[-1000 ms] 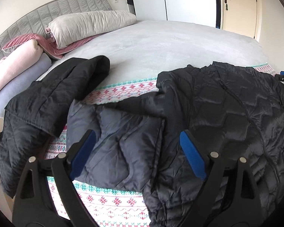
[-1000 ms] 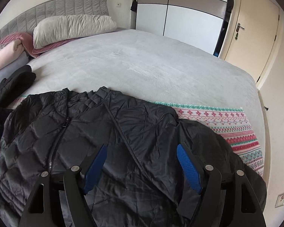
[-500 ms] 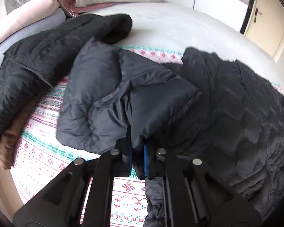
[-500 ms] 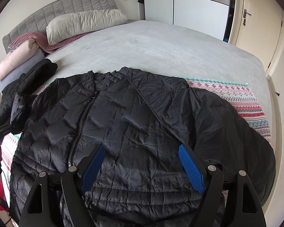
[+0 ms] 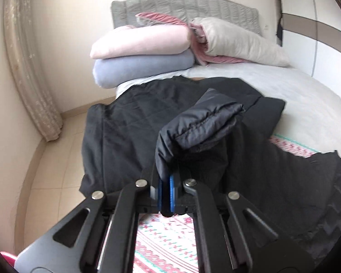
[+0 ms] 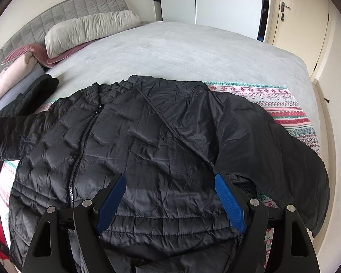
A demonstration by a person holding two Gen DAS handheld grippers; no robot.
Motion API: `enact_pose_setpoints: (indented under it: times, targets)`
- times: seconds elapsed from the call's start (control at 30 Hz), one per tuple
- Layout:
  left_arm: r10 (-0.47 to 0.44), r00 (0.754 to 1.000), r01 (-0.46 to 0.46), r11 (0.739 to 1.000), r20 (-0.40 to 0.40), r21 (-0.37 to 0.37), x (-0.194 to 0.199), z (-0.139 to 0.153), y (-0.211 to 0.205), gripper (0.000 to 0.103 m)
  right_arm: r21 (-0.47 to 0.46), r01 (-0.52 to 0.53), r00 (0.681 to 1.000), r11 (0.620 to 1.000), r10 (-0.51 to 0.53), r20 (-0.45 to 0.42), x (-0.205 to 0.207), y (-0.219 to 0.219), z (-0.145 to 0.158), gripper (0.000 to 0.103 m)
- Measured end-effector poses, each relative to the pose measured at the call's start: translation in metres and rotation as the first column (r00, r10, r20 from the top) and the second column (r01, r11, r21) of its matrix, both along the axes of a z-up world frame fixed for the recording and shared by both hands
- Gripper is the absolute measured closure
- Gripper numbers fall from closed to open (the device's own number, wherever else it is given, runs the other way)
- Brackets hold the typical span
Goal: Fold large clothes
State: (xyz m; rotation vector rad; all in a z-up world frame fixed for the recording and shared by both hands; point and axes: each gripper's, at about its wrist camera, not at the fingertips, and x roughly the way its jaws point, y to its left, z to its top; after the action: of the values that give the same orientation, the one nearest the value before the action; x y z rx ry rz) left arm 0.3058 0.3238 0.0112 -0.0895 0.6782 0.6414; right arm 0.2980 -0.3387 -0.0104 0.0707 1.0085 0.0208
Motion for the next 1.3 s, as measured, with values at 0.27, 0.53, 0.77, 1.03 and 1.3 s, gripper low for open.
enact_pose_setpoints:
  times: [0.27, 0.53, 0.77, 1.03, 1.3]
  targets:
    - [0.147, 0.943, -0.124, 0.988, -0.298, 0.094, 0.008, -0.071, 0.022, 0.042, 0.010, 0.065, 0.997, 0.998, -0.066, 0.051, -0.013, -0.048, 0.027, 0.022]
    - [-0.121, 0.977, 0.099, 0.987, -0.174, -0.130, -0.021, -0.029, -0.047, 0.020, -0.001, 0.271, 0.961, 0.963, -0.270, 0.065, -0.042, -0.161, 0.054, 0.013]
    - [-0.411, 0.900, 0.377, 0.901, -0.144, -0.216, -0.051, -0.015, -0.146, 0.019, 0.014, 0.468, 0.883, 0.883, -0.468, -0.043, -0.077, -0.256, 0.008, 0.013]
    - [-0.605, 0.789, 0.549, 0.772, -0.106, -0.321, -0.086, -0.035, -0.233, 0.019, 0.290, 0.623, 0.782, 0.727, -0.585, -0.213, -0.090, -0.302, -0.087, 0.031]
    - [-0.634, 0.764, 0.558, 0.744, -0.125, -0.367, -0.103, -0.062, -0.263, 0.019, -0.101, 0.493, 0.870, 0.864, -0.492, 0.035, -0.049, -0.265, -0.034, 0.095]
